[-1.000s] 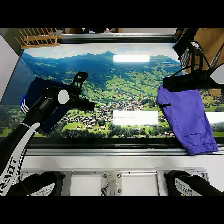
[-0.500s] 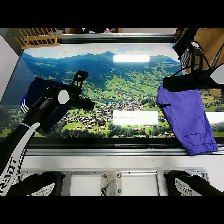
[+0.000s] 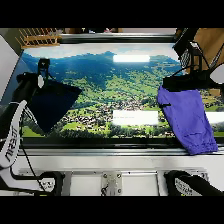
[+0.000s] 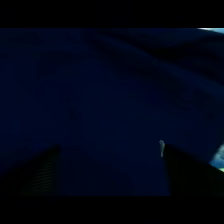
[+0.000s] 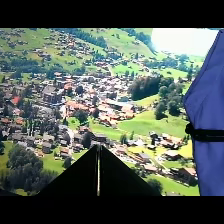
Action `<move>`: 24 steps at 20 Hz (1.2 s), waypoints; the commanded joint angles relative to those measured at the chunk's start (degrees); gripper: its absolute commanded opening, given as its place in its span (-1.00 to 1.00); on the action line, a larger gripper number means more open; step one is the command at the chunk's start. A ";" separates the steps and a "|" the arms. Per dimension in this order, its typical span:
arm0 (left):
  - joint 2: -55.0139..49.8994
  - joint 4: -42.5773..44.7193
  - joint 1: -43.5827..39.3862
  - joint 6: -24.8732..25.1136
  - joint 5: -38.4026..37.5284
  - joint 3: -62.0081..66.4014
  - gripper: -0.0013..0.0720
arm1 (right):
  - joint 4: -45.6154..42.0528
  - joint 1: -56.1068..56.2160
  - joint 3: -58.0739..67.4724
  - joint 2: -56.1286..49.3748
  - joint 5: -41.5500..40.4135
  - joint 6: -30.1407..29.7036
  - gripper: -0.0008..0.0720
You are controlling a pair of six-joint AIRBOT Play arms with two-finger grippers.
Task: Fold the clothes and pants, and hang the long-sleeved shirts on hangers.
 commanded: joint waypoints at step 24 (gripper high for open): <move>8.90 -7.91 -10.99 -2.10 -6.91 12.46 -0.91 | 0.00 -0.02 0.04 -0.07 0.00 0.00 -0.96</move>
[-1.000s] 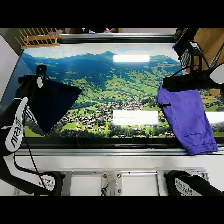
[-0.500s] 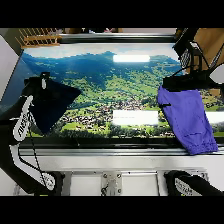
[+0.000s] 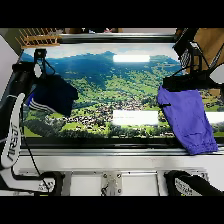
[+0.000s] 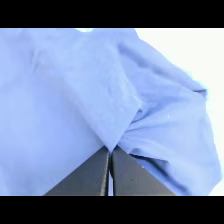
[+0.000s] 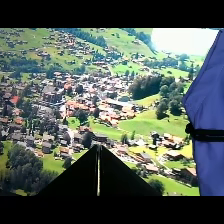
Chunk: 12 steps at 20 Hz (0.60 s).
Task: Fold the clothes and pants, and hang the long-sleeved shirts on hangers.
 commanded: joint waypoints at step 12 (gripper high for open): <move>1.20 -7.65 -33.97 -3.76 14.93 1.60 0.95 | 0.00 -0.02 0.04 -0.04 -0.13 0.00 -0.96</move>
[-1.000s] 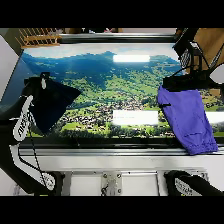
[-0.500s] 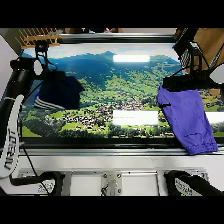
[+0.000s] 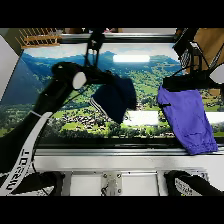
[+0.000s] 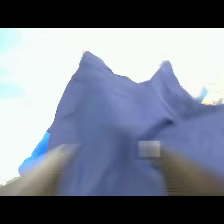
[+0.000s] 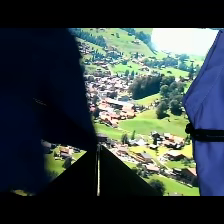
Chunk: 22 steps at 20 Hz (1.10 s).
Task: Fold the clothes and pants, and hang the long-sleeved shirts on hangers.
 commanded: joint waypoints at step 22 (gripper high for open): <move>-26.62 -35.39 20.68 8.09 -3.69 0.04 0.94 | 2.16 -0.04 -6.05 -0.11 4.13 0.04 -0.96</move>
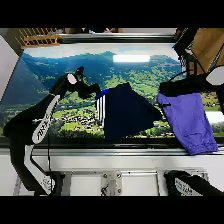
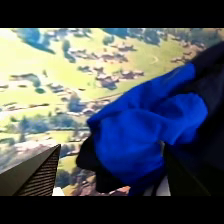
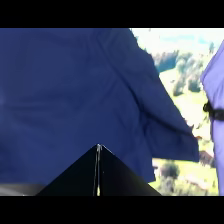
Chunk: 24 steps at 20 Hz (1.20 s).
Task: Fold the clothes and pants, and hang the long-sleeved shirts on hangers.
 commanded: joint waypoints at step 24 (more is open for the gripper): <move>28.65 11.10 5.77 5.79 -3.87 -19.93 -0.91 | 22.62 10.86 -23.37 -17.84 -32.65 3.63 0.41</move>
